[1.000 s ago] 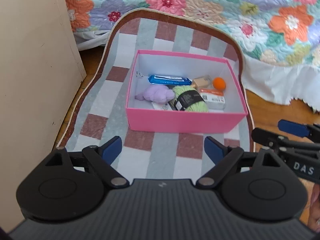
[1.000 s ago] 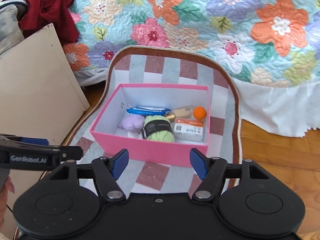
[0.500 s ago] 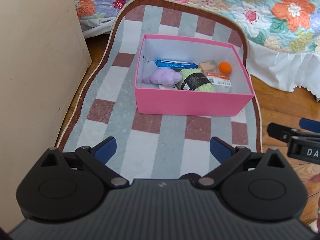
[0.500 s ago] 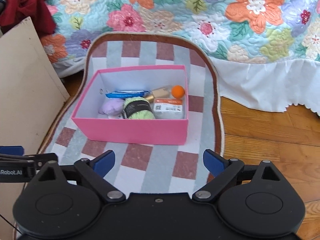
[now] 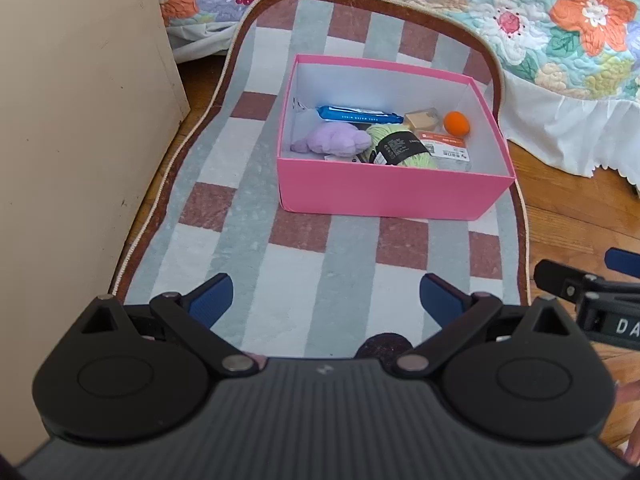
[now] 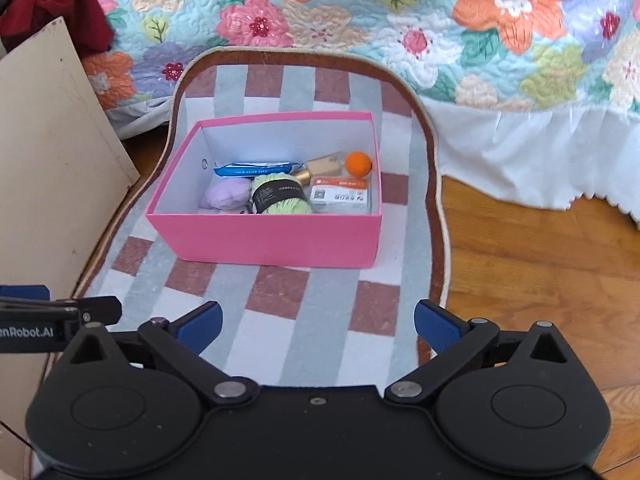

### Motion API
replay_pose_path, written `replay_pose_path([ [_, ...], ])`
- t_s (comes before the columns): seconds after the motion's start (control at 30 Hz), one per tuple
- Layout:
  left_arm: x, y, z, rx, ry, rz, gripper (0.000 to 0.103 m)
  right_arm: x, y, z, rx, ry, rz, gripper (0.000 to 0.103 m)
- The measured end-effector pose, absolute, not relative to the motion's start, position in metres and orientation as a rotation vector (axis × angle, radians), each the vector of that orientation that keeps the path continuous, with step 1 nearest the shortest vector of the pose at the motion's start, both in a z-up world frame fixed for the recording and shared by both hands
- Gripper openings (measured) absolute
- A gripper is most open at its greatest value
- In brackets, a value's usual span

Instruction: Organize objects

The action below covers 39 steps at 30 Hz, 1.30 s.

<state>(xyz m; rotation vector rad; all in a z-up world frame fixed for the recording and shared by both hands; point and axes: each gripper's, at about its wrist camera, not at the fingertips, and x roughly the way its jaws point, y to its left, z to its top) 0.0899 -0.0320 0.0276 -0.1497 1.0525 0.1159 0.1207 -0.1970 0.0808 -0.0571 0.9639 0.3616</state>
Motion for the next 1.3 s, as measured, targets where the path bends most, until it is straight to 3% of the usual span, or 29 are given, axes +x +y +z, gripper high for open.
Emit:
replay_pose_path([
  [1.3, 0.096, -0.029, 0.008, -0.122, 1.196, 0.187, 0.103, 0.113, -0.199, 0.081, -0.107, 0.961, 0.308, 0.103],
])
